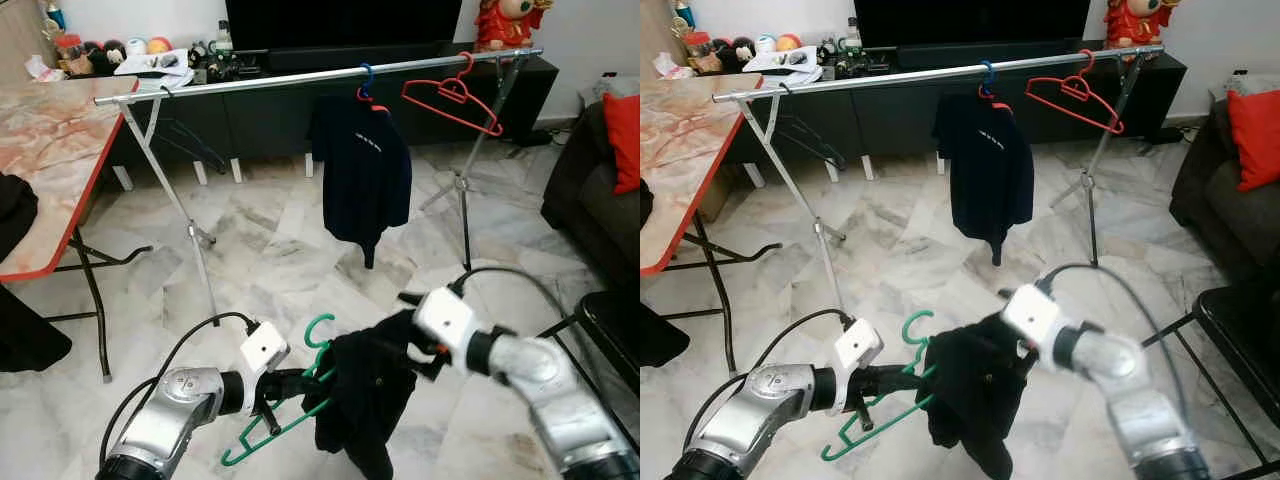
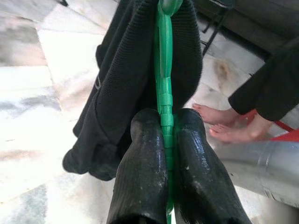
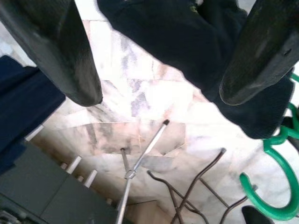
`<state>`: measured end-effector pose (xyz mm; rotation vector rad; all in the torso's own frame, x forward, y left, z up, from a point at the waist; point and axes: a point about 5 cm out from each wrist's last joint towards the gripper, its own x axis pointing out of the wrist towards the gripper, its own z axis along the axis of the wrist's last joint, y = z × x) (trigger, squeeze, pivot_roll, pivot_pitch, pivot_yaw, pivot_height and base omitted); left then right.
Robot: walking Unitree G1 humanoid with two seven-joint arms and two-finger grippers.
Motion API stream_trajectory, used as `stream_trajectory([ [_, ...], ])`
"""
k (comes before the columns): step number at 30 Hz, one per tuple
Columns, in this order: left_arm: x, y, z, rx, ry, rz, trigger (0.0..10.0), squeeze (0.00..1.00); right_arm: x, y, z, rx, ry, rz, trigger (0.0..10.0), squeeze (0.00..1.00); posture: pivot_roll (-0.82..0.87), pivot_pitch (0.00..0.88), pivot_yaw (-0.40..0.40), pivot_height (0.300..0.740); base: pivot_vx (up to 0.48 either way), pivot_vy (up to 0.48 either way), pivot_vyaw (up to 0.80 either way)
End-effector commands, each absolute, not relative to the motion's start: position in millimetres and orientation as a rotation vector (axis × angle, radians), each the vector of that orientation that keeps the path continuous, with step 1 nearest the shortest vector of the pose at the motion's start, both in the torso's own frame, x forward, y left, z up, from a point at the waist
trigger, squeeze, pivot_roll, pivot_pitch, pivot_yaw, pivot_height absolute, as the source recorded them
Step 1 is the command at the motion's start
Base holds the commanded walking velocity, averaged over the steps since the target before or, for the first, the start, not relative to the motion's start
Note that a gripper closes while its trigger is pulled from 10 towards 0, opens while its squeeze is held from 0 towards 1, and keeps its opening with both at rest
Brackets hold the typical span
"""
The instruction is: Hang hanger
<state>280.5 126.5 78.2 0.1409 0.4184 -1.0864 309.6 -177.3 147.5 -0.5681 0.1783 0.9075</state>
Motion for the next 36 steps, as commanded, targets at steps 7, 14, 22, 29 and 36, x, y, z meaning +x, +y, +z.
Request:
stream_trajectory([
  [7, 279.0, 123.4, 85.9, 0.273, 0.355, -1.195, 10.0, 0.0, 305.7, -173.3, 140.6, -0.646, 0.272, 1.171, 10.0, 0.0, -0.03, 0.159, 0.03, 0.74, 0.0, 0.0, 0.0],
  [14, 274.4, 124.8, 93.0, 0.353, 0.326, -1.289, 10.0, 0.0, 310.7, -178.2, 139.0, -0.675, 0.329, 1.268, 10.0, 0.0, -0.02, 0.164, 0.028, 0.74, 0.0, 0.0, 0.0],
  [22, 274.5, 122.3, 97.1, 0.412, 0.313, -1.358, 10.0, 0.0, 317.9, -174.0, 137.6, -0.624, 0.348, 1.381, 10.0, 0.0, -0.01, 0.155, 0.031, 0.74, 0.0, 0.0, 0.0],
  [29, 275.2, 123.0, 97.4, 0.412, 0.316, -1.362, 10.0, 0.0, 314.1, -173.2, 131.3, -0.581, 0.395, 1.491, 10.0, 0.0, -0.01, 0.142, 0.032, 0.74, 0.0, 0.0, 0.0],
  [36, 275.5, 122.8, 97.2, 0.415, 0.316, -1.361, 10.0, 0.0, 315.9, -177.3, 118.8, -0.666, 0.44, 1.459, 10.0, 0.0, -0.01, 0.129, 0.032, 0.74, 0.0, 0.0, 0.0],
])
